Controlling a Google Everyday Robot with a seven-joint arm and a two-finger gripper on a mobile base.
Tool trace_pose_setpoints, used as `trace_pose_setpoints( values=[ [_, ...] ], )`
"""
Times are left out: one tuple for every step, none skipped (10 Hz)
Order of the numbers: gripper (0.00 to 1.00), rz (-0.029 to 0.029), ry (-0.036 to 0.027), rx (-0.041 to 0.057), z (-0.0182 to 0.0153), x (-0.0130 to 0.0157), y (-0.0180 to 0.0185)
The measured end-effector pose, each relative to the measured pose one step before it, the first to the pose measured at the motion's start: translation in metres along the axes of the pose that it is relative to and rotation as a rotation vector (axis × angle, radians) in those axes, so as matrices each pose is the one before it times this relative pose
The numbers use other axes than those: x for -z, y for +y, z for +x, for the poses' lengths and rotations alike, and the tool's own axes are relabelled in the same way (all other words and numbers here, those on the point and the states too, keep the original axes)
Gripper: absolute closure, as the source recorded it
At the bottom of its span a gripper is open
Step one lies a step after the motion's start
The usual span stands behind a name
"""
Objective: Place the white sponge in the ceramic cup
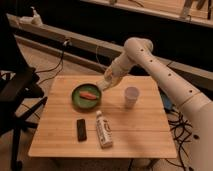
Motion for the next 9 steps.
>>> trace_pose_setpoints(
  values=[
    [0.77, -0.0015, 0.00148, -0.00207, 0.00231, 0.00737, 0.00031],
    [0.84, -0.00331, 0.00663, -0.00357, 0.00593, 0.00434, 0.00275],
    [0.93, -0.00912, 0.00804, -0.00724, 0.00606, -0.00175, -0.0001],
    [0.99, -0.00371, 0.0026, -0.01454, 0.00619, -0.00364, -0.00043],
    [1.0, -0.00145, 0.00484, -0.02794, 0.01431, 0.00399, 0.00539],
    [1.0, 0.0004, 0.00649, -0.02193, 0.01059, 0.00592, 0.0043],
    [0.96, 0.00075, 0.00661, -0.02186, 0.00925, 0.00504, 0.00321],
    [0.9, 0.00175, 0.00603, -0.01586, 0.0062, 0.0039, 0.00265],
    [0.78, 0.01254, 0.01912, -0.03596, 0.01351, 0.01102, 0.00664]
  ],
)
